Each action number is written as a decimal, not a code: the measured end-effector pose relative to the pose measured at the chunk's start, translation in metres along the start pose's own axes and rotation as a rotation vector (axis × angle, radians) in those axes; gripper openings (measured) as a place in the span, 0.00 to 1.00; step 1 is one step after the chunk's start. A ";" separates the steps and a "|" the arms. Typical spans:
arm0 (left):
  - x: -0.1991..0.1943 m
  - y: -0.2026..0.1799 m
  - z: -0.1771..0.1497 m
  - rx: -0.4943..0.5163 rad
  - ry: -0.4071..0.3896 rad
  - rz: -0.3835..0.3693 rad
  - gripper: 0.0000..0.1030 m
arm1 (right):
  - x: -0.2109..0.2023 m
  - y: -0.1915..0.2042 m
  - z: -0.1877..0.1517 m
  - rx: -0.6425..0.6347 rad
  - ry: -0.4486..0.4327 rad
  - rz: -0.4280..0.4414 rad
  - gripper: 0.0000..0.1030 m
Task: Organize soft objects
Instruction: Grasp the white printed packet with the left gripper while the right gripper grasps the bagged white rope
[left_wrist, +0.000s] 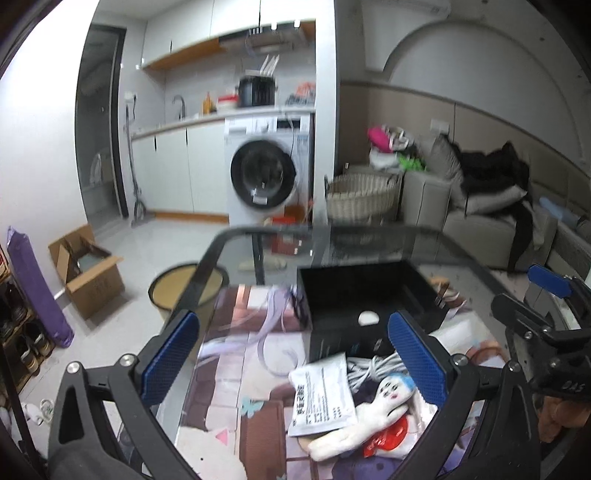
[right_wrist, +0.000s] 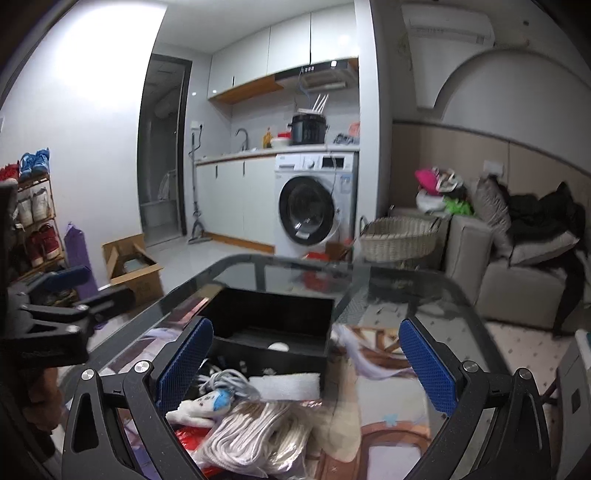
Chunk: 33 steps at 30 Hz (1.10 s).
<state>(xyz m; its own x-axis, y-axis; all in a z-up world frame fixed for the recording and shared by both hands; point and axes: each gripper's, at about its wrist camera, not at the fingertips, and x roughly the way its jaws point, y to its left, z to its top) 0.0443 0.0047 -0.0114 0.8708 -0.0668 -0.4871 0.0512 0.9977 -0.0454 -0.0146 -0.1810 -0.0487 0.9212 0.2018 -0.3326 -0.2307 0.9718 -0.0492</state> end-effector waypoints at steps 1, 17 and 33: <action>0.004 0.000 0.000 0.001 0.019 -0.005 1.00 | 0.004 -0.001 0.000 0.009 0.029 0.010 1.00; 0.099 -0.003 -0.044 -0.002 0.498 -0.057 0.99 | 0.092 -0.002 -0.039 0.070 0.509 0.155 0.77; 0.112 -0.008 -0.058 0.031 0.600 -0.046 0.46 | 0.104 0.010 -0.068 0.027 0.584 0.197 0.68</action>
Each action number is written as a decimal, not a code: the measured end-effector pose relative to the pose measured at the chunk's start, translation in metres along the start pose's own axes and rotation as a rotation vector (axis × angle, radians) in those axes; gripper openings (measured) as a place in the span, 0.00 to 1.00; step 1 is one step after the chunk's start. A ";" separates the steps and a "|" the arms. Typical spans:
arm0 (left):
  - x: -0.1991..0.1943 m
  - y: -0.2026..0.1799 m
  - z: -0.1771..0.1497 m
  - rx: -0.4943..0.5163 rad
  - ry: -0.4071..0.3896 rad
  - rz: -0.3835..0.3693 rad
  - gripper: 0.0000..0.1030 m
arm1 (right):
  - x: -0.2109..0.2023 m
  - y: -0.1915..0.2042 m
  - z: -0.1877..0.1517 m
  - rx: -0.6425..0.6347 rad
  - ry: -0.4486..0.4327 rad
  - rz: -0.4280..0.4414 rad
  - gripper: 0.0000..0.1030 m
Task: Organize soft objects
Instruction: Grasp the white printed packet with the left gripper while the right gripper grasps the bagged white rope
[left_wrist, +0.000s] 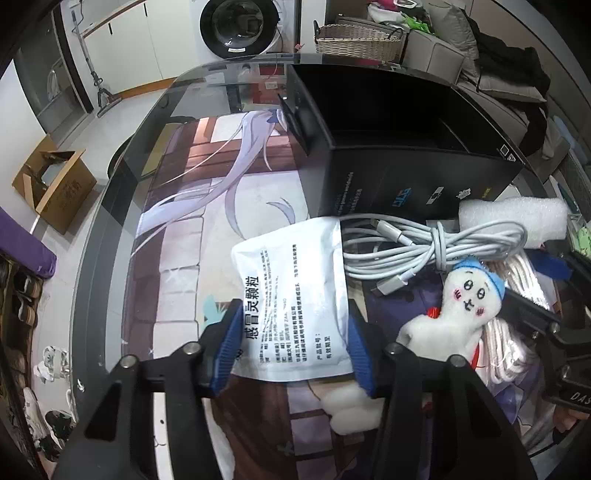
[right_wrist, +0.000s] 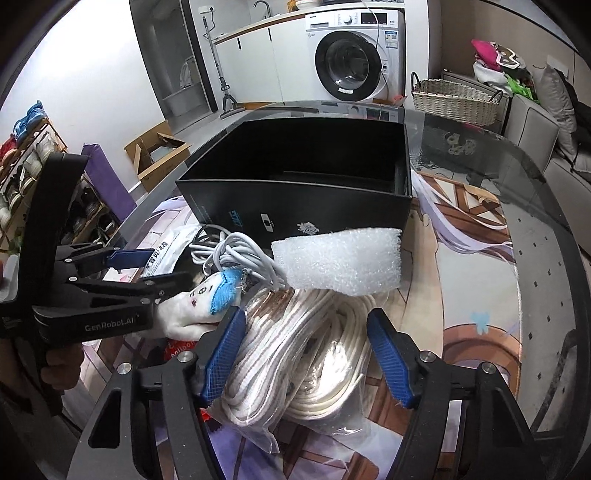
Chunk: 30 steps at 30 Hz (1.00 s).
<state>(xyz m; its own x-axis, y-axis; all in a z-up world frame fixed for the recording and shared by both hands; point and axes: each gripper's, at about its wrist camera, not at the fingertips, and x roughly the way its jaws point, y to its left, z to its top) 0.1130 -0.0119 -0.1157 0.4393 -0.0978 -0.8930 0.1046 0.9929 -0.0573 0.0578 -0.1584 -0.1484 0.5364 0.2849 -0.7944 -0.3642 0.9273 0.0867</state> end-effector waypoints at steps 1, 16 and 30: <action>-0.001 0.000 -0.001 -0.002 0.002 -0.004 0.43 | 0.001 0.000 -0.001 0.001 0.005 0.005 0.68; -0.014 0.002 -0.017 0.034 0.004 -0.050 0.25 | 0.004 0.014 0.004 -0.098 0.019 0.010 0.46; -0.032 0.002 -0.023 0.046 -0.046 -0.069 0.25 | -0.027 -0.003 -0.004 -0.124 -0.009 0.018 0.17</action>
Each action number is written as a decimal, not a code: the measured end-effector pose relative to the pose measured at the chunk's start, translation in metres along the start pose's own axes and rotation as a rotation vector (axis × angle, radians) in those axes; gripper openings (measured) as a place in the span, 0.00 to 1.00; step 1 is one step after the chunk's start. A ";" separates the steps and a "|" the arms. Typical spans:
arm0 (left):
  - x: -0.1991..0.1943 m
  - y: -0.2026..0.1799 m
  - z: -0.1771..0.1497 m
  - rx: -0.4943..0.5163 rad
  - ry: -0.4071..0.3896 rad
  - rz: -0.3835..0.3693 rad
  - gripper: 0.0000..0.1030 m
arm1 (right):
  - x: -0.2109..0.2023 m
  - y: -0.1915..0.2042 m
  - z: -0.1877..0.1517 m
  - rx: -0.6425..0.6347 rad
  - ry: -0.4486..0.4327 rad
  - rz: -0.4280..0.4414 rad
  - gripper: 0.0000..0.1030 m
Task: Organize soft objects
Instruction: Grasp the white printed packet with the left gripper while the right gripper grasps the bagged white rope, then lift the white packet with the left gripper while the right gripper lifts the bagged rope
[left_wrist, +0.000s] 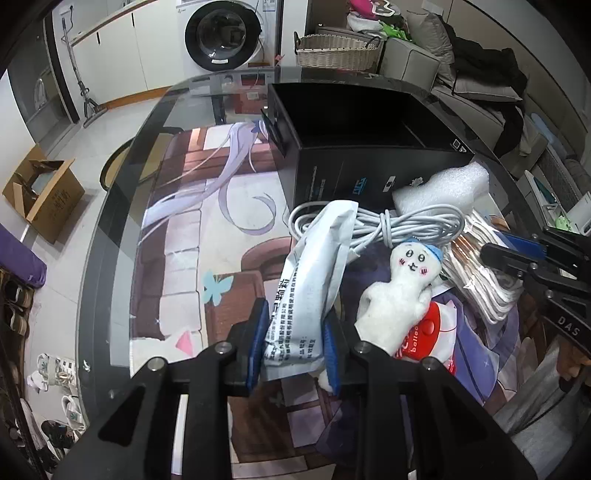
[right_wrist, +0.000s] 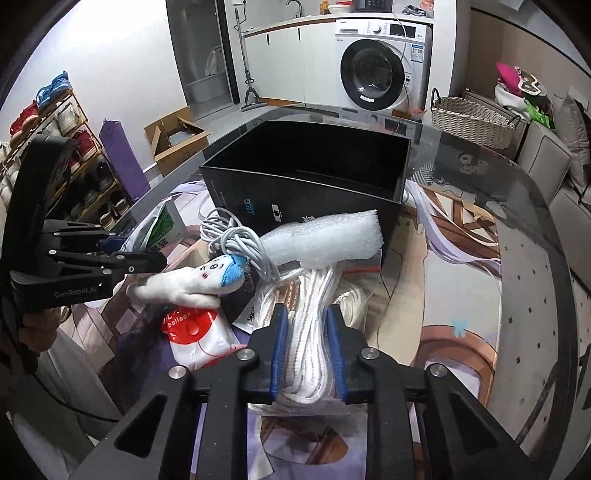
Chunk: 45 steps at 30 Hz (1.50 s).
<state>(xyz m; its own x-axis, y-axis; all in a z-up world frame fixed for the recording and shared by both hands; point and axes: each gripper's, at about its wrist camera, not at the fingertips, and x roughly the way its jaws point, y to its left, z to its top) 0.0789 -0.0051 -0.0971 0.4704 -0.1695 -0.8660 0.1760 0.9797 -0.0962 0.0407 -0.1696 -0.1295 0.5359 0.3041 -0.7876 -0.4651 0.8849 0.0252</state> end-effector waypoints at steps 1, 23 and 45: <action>-0.001 0.000 0.000 -0.004 -0.002 -0.003 0.25 | -0.002 0.001 -0.002 -0.001 -0.003 -0.002 0.17; -0.016 -0.006 0.001 0.001 -0.046 -0.002 0.25 | 0.014 0.036 -0.024 -0.188 0.070 -0.040 0.28; -0.047 -0.024 0.009 0.076 -0.226 0.006 0.25 | -0.048 0.013 -0.002 -0.076 -0.123 -0.031 0.26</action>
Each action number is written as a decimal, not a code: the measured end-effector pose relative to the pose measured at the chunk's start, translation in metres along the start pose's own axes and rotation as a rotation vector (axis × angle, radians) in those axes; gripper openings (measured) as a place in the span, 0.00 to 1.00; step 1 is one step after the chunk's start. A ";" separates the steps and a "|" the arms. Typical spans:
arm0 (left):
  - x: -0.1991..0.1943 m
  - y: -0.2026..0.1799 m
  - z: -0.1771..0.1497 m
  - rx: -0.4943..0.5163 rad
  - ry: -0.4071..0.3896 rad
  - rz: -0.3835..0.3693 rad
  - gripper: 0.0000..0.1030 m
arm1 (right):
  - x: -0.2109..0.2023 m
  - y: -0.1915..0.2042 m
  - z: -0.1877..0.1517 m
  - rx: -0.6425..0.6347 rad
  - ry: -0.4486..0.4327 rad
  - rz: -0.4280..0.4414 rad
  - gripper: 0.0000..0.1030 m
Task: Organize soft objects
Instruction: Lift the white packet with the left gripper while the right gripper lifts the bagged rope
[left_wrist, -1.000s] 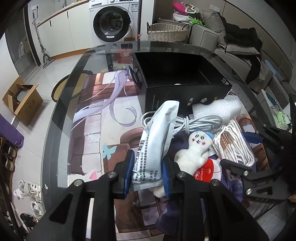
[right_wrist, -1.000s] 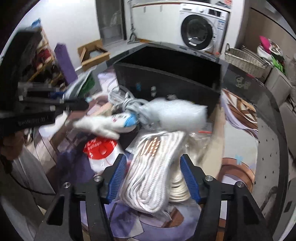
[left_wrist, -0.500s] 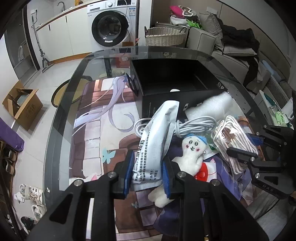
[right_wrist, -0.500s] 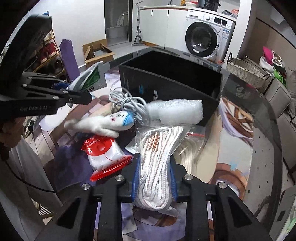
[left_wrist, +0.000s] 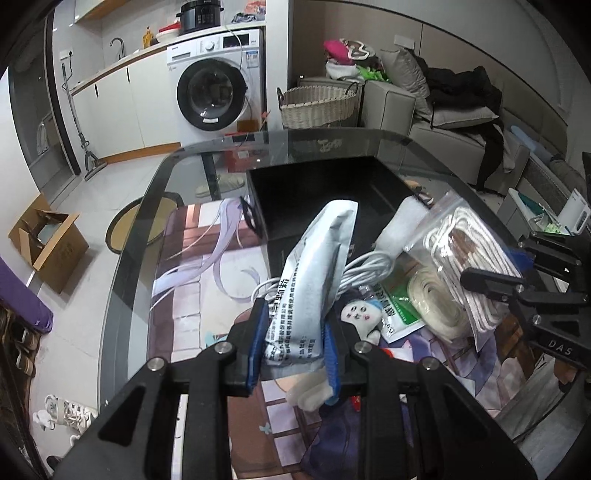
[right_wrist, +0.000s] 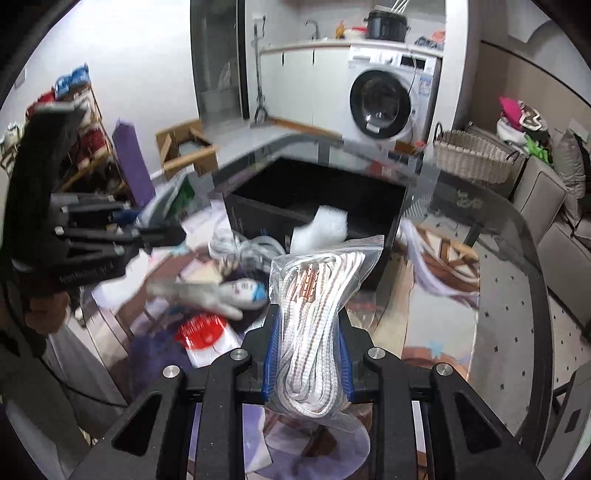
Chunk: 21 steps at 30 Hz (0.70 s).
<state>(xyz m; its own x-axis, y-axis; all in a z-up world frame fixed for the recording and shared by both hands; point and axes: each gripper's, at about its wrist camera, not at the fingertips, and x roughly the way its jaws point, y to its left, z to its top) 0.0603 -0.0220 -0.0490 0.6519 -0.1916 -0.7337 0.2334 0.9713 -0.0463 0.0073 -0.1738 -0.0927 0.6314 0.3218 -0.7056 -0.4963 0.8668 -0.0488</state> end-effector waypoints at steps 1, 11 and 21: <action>-0.001 -0.001 0.000 0.000 -0.008 0.001 0.25 | -0.003 0.001 0.001 -0.001 -0.016 -0.003 0.26; -0.032 -0.005 0.001 0.014 -0.171 0.026 0.25 | -0.051 0.010 0.014 0.002 -0.315 -0.015 0.26; -0.079 0.001 -0.002 0.008 -0.446 0.137 0.25 | -0.097 0.030 0.004 -0.023 -0.575 -0.073 0.26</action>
<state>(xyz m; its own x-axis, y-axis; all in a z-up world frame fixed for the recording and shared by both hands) 0.0070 -0.0055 0.0077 0.9233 -0.1053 -0.3694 0.1278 0.9911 0.0369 -0.0665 -0.1772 -0.0228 0.8837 0.4219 -0.2027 -0.4476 0.8883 -0.1026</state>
